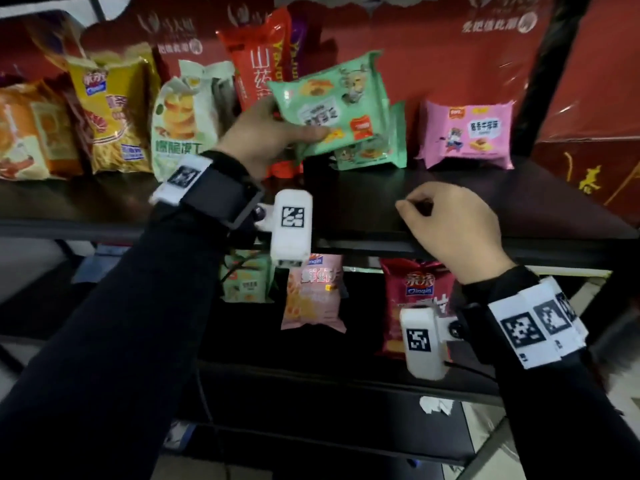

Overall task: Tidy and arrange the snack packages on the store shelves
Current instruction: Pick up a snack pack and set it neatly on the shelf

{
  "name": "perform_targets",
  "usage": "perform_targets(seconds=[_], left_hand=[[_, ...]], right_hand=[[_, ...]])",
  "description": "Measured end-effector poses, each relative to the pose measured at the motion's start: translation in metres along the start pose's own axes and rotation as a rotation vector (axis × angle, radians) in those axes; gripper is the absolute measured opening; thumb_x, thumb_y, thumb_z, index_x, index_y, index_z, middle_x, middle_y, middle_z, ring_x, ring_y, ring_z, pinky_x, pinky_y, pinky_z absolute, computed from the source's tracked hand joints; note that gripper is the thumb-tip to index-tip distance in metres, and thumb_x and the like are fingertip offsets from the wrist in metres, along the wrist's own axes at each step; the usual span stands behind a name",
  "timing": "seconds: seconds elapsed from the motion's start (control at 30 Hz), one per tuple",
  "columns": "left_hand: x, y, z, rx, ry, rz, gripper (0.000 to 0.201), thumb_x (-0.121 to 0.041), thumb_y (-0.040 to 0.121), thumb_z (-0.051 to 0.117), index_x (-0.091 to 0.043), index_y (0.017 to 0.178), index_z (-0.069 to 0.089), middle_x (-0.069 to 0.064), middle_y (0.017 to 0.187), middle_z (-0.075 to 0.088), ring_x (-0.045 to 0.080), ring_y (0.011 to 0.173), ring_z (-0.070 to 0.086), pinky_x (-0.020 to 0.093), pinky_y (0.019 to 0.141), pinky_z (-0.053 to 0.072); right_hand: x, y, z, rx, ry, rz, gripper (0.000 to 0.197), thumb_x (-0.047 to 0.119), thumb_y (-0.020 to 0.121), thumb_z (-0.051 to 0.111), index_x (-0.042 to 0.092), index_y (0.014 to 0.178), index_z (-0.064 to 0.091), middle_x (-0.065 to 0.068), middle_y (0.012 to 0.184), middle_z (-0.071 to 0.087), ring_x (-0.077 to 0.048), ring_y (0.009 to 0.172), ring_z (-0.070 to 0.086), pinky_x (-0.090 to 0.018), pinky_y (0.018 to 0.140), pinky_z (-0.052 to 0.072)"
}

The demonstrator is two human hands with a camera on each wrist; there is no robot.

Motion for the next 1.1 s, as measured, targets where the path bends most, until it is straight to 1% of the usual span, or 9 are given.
perform_targets(seconds=[0.1,0.17,0.3,0.47,0.53,0.63,0.8,1.03,1.1], left_hand=[[0.001,0.032,0.033,0.206,0.141,-0.068,0.05,0.004,0.08,0.07,-0.003,0.127,0.053,0.017,0.128,0.06,0.031,0.117,0.059,0.047,0.104,0.044],[0.01,0.052,0.043,0.268,0.371,-0.124,0.053,-0.008,0.082,0.073,-0.007,0.131,0.053,0.012,0.132,0.059,0.029,0.119,0.058,0.046,0.104,0.045],[0.021,0.076,0.042,0.215,0.678,-0.2,0.057,-0.036,0.077,0.077,-0.014,0.127,0.059,-0.001,0.12,0.063,0.014,0.097,0.06,0.024,0.066,0.049],[0.022,0.088,0.043,0.148,0.719,-0.188,0.049,-0.036,0.073,0.081,-0.013,0.111,0.063,0.001,0.109,0.066,0.013,0.08,0.061,0.022,0.059,0.047],[0.021,0.091,0.045,0.121,0.753,-0.173,0.048,-0.036,0.071,0.082,-0.01,0.107,0.061,0.004,0.111,0.066,0.018,0.088,0.065,0.031,0.073,0.055],[0.02,0.096,0.047,0.082,0.809,-0.169,0.073,-0.038,0.067,0.085,-0.003,0.125,0.056,0.009,0.122,0.064,0.025,0.108,0.063,0.037,0.095,0.052],[0.018,0.097,0.048,0.029,0.792,-0.179,0.106,-0.041,0.061,0.088,0.003,0.139,0.032,0.016,0.134,0.052,0.03,0.119,0.056,0.041,0.098,0.049],[0.013,0.093,0.043,0.082,0.777,-0.169,0.087,-0.036,0.066,0.086,0.001,0.133,0.044,0.014,0.13,0.057,0.028,0.116,0.058,0.043,0.095,0.052],[0.012,0.092,0.04,0.066,0.781,-0.122,0.091,-0.034,0.069,0.085,-0.003,0.14,0.038,0.013,0.136,0.051,0.028,0.119,0.055,0.043,0.097,0.05]], right_hand=[[-0.006,-0.006,-0.004,-0.039,-0.025,-0.024,0.022,0.04,0.09,0.055,0.025,0.096,0.07,0.001,0.098,0.071,-0.026,0.1,0.06,-0.032,0.07,0.043],[-0.006,-0.007,-0.004,-0.029,-0.037,-0.041,0.023,0.041,0.09,0.054,0.025,0.099,0.069,0.002,0.1,0.07,-0.025,0.101,0.058,-0.033,0.073,0.045],[-0.008,-0.005,0.0,-0.018,-0.081,-0.057,0.025,0.041,0.092,0.052,0.025,0.101,0.068,0.002,0.104,0.068,-0.024,0.103,0.055,-0.033,0.076,0.043],[-0.004,-0.005,0.004,-0.038,-0.135,-0.062,0.027,0.04,0.094,0.047,0.025,0.104,0.067,0.003,0.104,0.065,-0.023,0.102,0.053,-0.031,0.071,0.036],[-0.003,-0.007,0.005,-0.054,-0.145,-0.069,0.027,0.039,0.095,0.047,0.024,0.103,0.067,0.003,0.103,0.065,-0.022,0.101,0.053,-0.032,0.071,0.037],[-0.002,-0.007,0.005,-0.064,-0.169,-0.071,0.028,0.039,0.095,0.045,0.024,0.104,0.067,0.004,0.103,0.065,-0.021,0.101,0.053,-0.032,0.071,0.038],[-0.002,-0.007,0.005,-0.075,-0.188,-0.076,0.029,0.039,0.095,0.044,0.024,0.105,0.067,0.004,0.102,0.065,-0.021,0.1,0.053,-0.032,0.072,0.038],[-0.003,-0.008,0.006,-0.082,-0.189,-0.091,0.029,0.039,0.096,0.044,0.024,0.105,0.067,0.003,0.102,0.065,-0.022,0.099,0.053,-0.031,0.069,0.036],[-0.003,-0.008,0.006,-0.082,-0.189,-0.096,0.029,0.038,0.096,0.044,0.023,0.105,0.067,0.003,0.102,0.065,-0.022,0.099,0.053,-0.03,0.068,0.033]])
Point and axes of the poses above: each hand's wrist, its own y-axis towards the middle knuckle, its own z-axis out of the palm, x = y × z, the point moved 2 cm from there along y, towards the middle knuckle
